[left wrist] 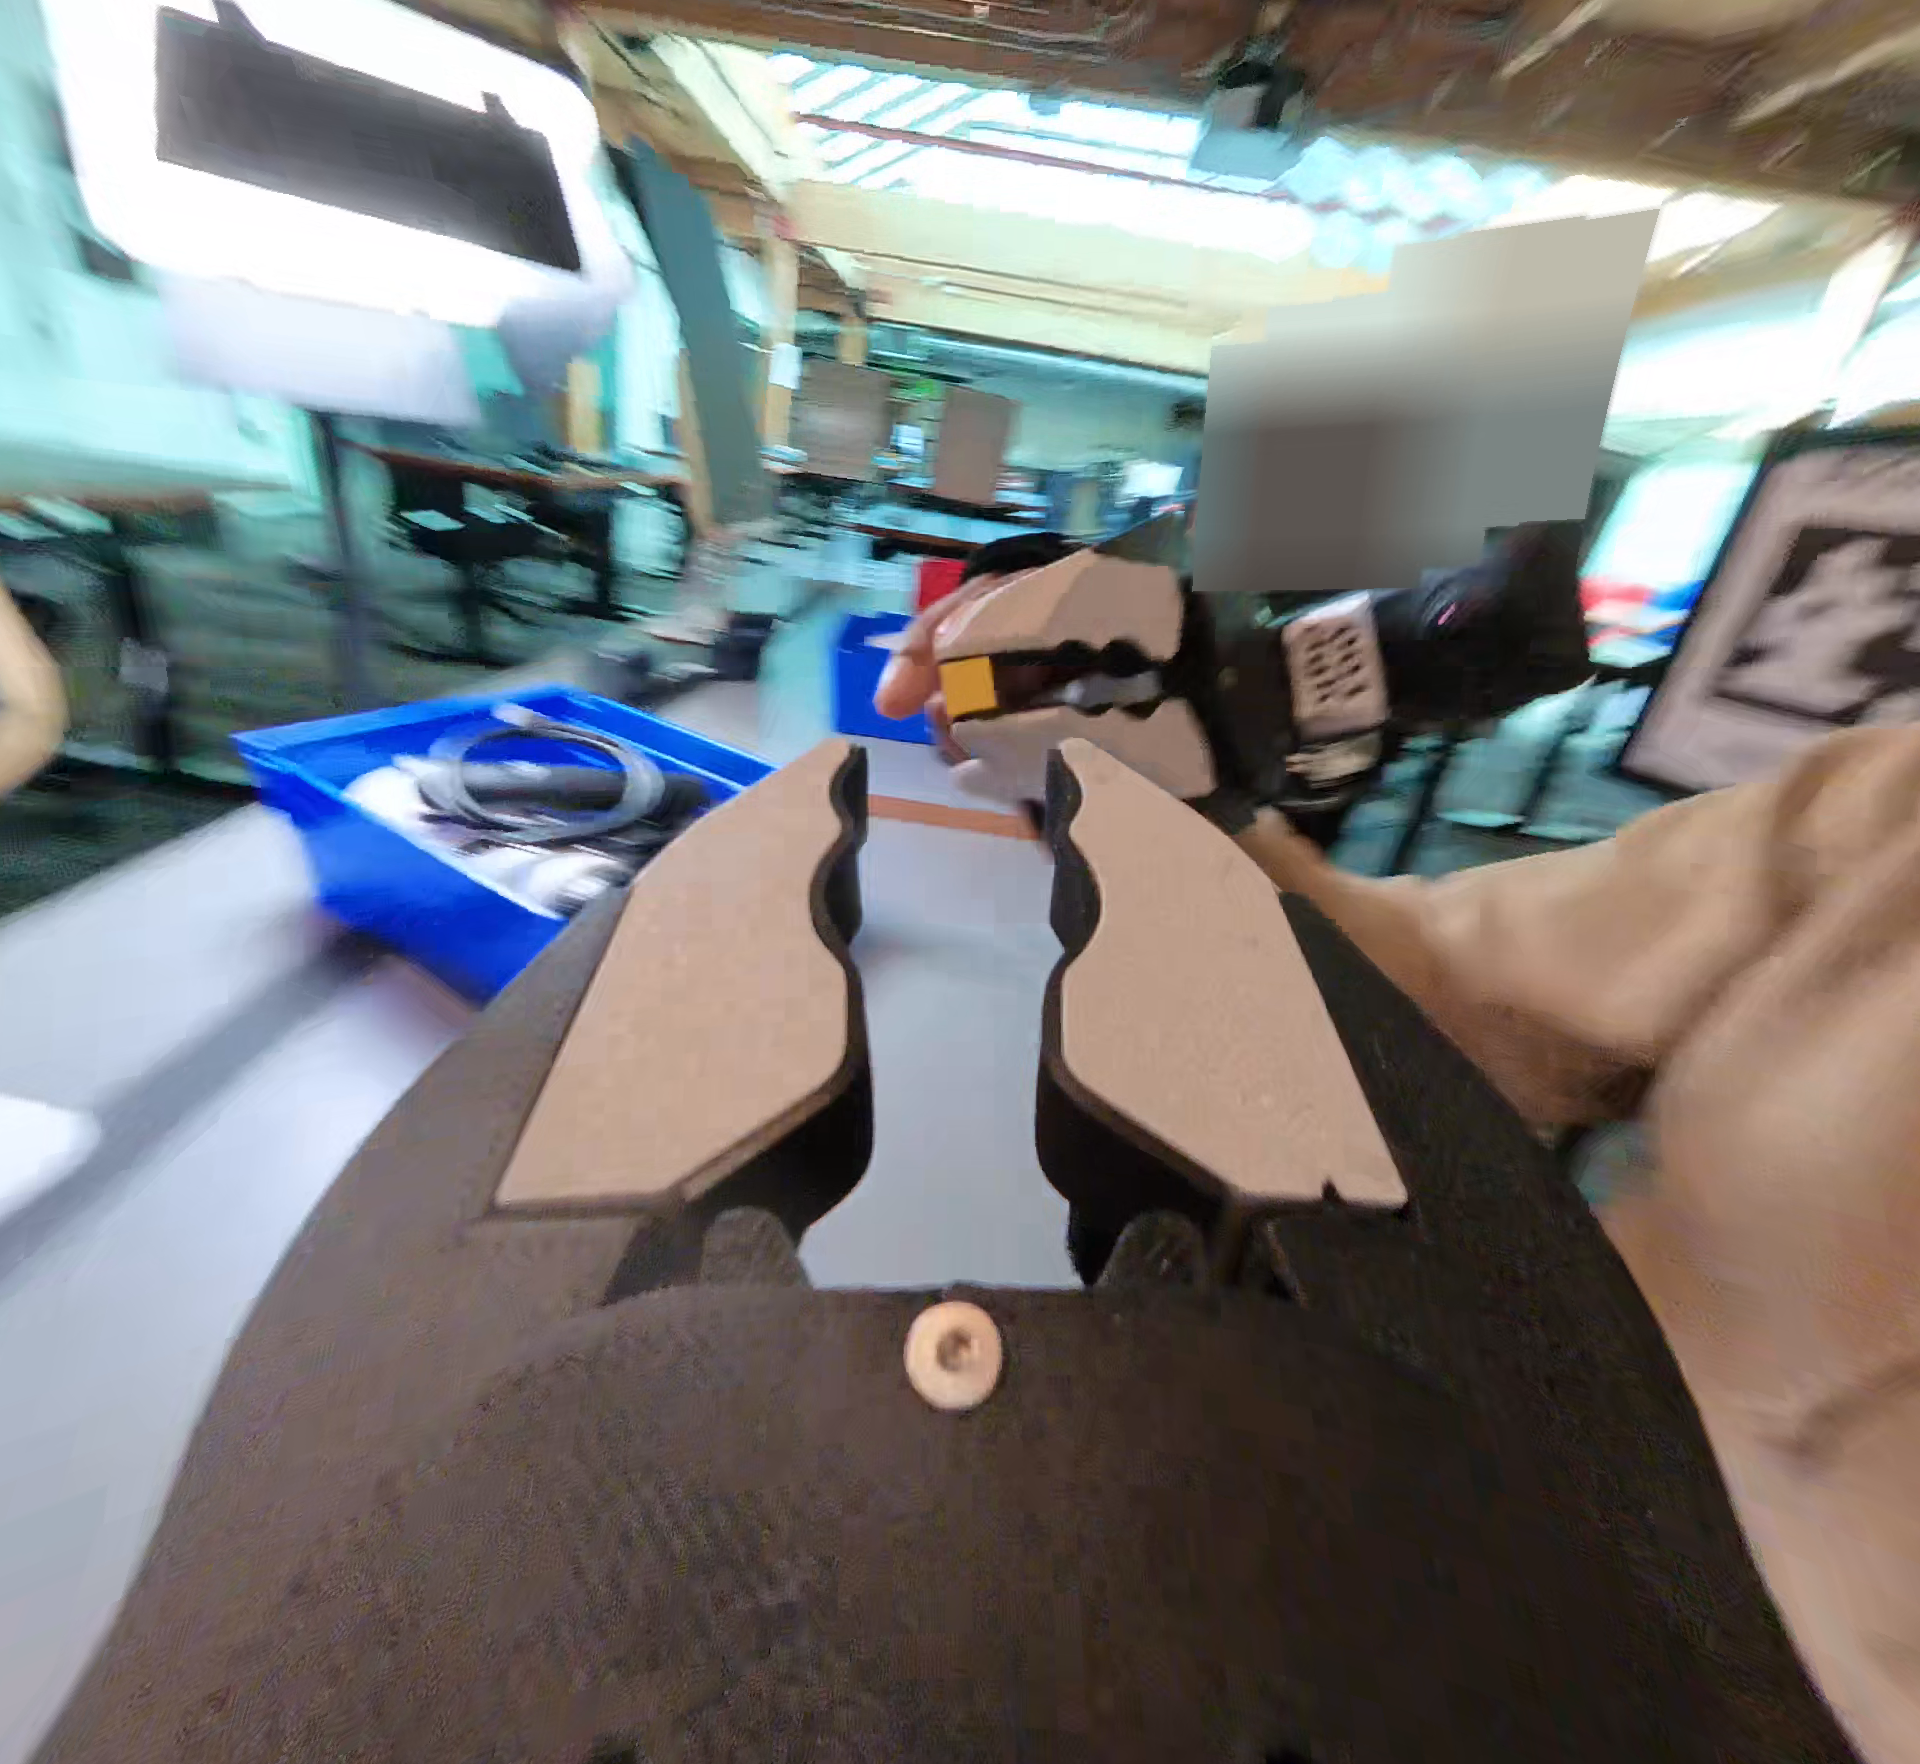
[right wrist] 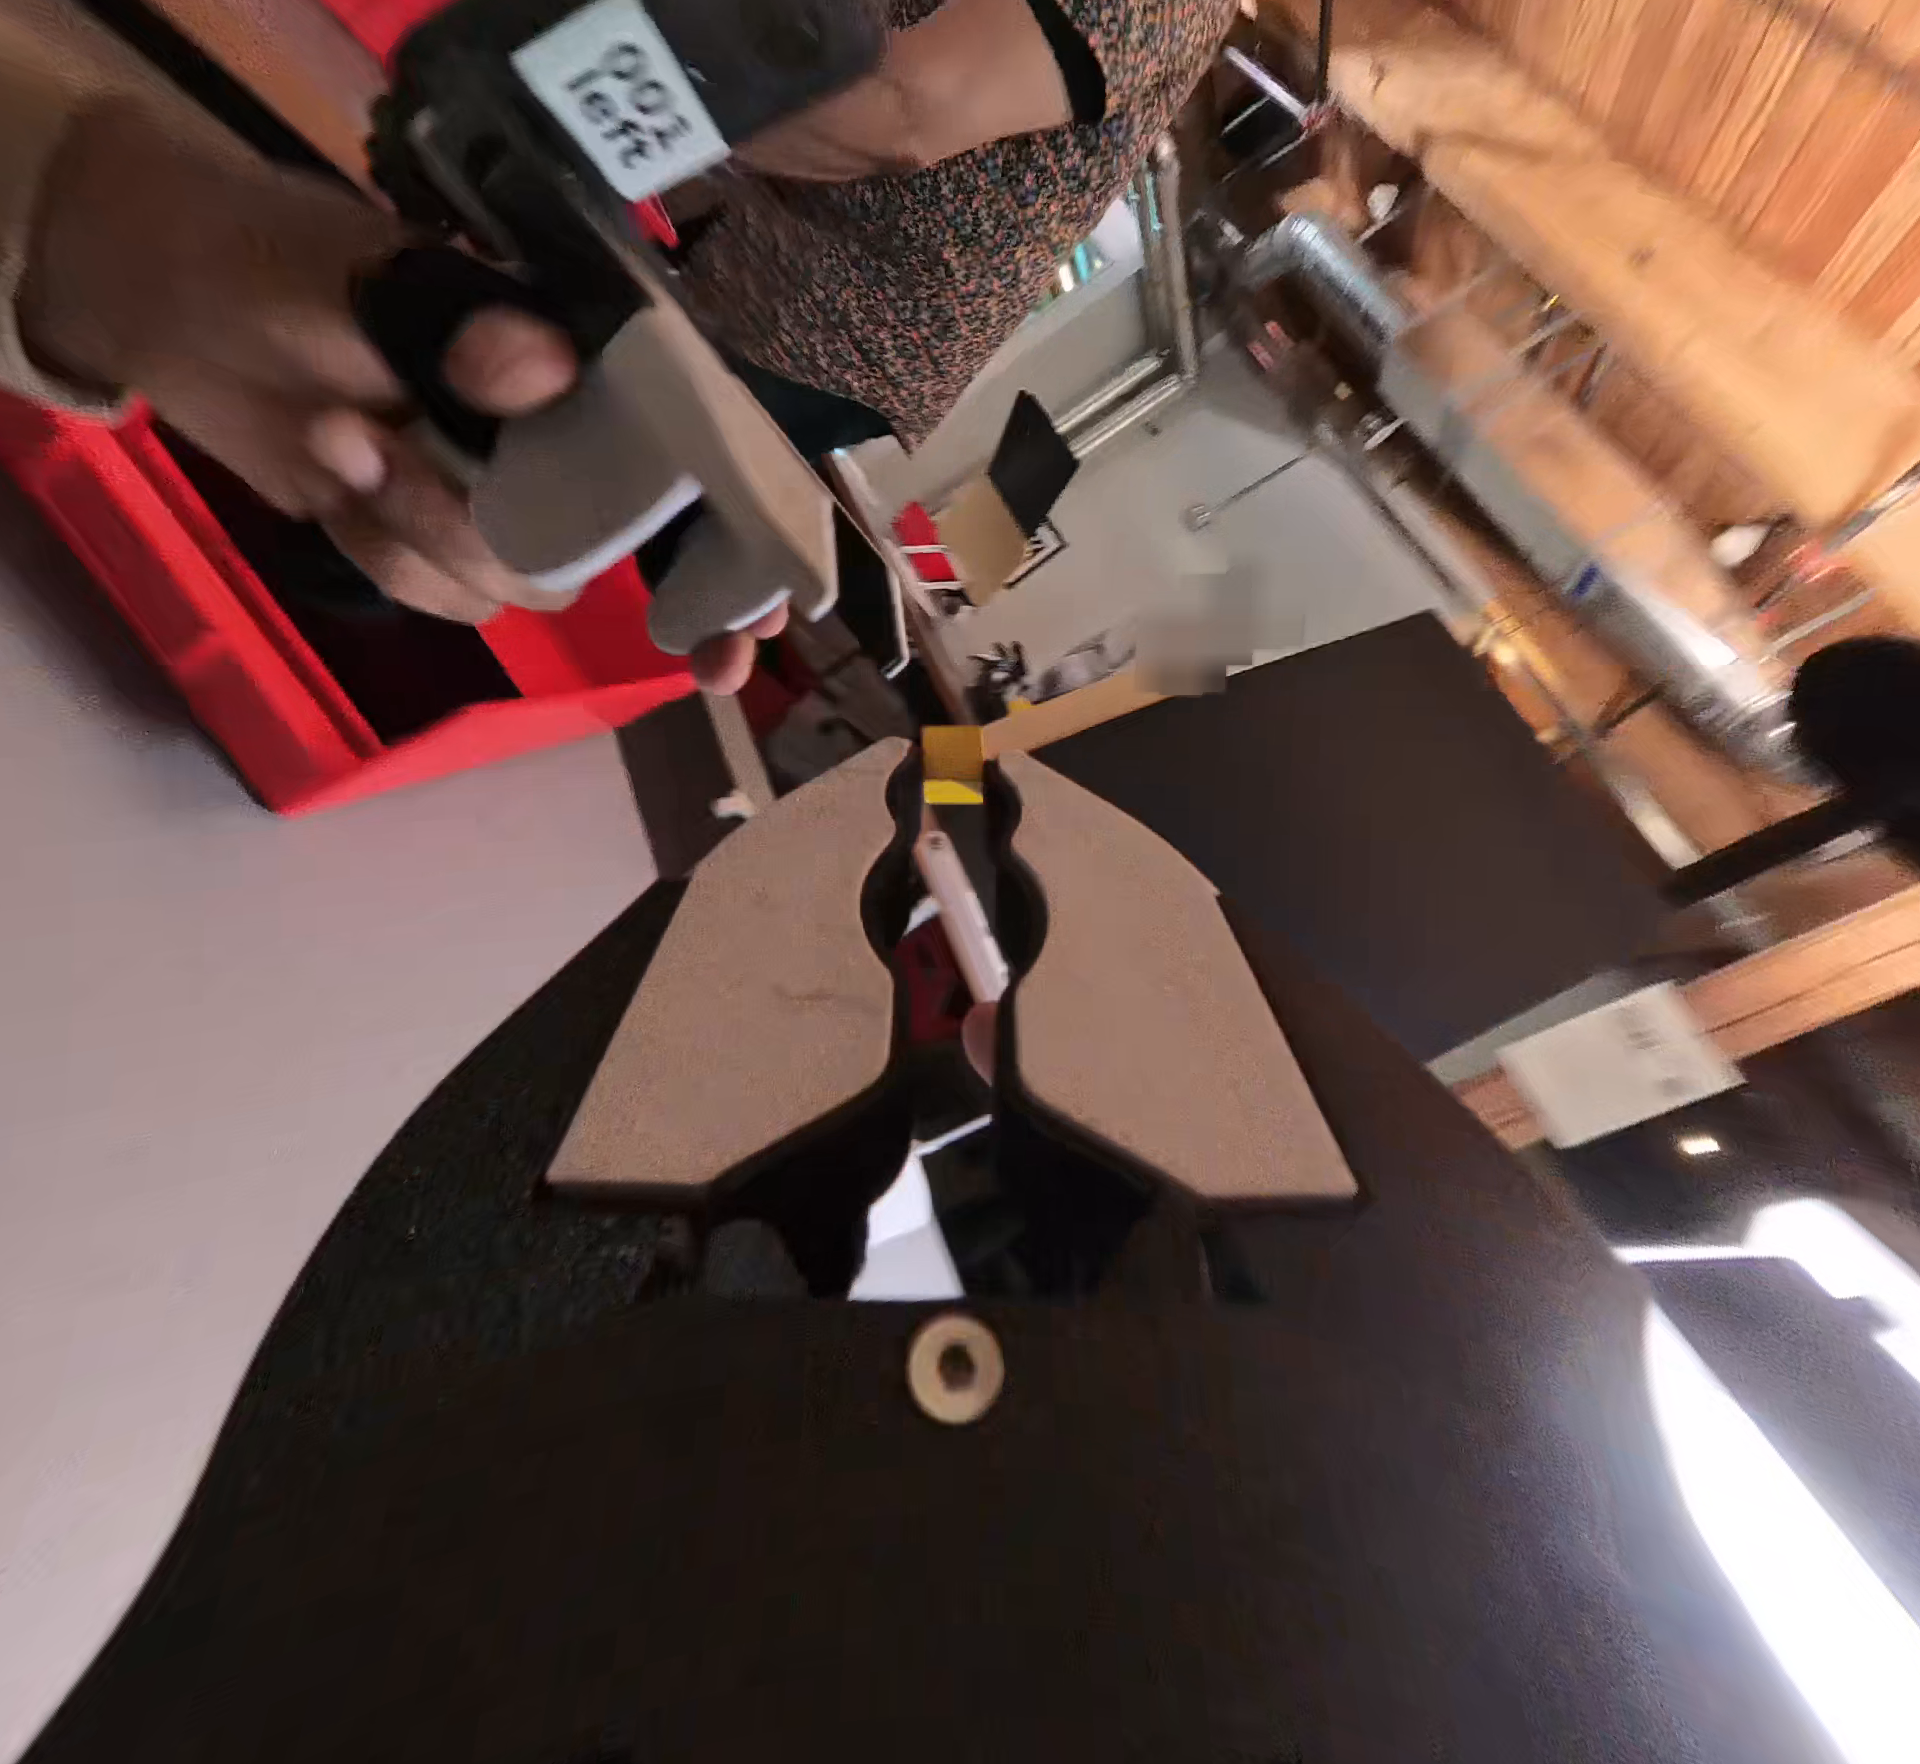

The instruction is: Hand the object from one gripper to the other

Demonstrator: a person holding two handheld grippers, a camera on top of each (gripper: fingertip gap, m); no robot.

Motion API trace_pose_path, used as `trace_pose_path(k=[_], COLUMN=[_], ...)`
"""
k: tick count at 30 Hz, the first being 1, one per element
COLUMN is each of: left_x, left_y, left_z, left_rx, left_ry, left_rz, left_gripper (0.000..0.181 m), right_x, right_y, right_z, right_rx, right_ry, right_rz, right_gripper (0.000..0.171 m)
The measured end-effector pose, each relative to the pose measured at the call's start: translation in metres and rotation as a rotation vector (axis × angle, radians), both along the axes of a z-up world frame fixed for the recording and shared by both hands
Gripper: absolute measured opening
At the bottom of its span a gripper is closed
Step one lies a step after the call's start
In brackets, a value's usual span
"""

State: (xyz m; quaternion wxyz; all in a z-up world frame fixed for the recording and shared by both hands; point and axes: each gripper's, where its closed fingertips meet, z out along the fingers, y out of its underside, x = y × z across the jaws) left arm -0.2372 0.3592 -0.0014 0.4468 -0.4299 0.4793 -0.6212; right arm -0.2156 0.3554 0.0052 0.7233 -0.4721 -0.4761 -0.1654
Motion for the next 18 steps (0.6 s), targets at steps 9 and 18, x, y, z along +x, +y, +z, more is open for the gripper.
trace_pose_path(k=[9, 18], left_x=[0.006, -0.005], left_y=[-0.012, 0.04], left_z=[-0.023, -0.016], left_rx=[-0.111, 0.588], left_ry=[0.152, 0.086], left_rz=[-0.154, 0.522], left_gripper=[0.011, 0.011], right_x=[-0.031, -0.003], right_y=[0.002, 0.007], right_z=[-0.025, -0.024], right_rx=[0.156, -0.704], right_ry=[-0.207, 0.477], right_rz=[0.007, 0.221], right_gripper=[0.01, 0.031])
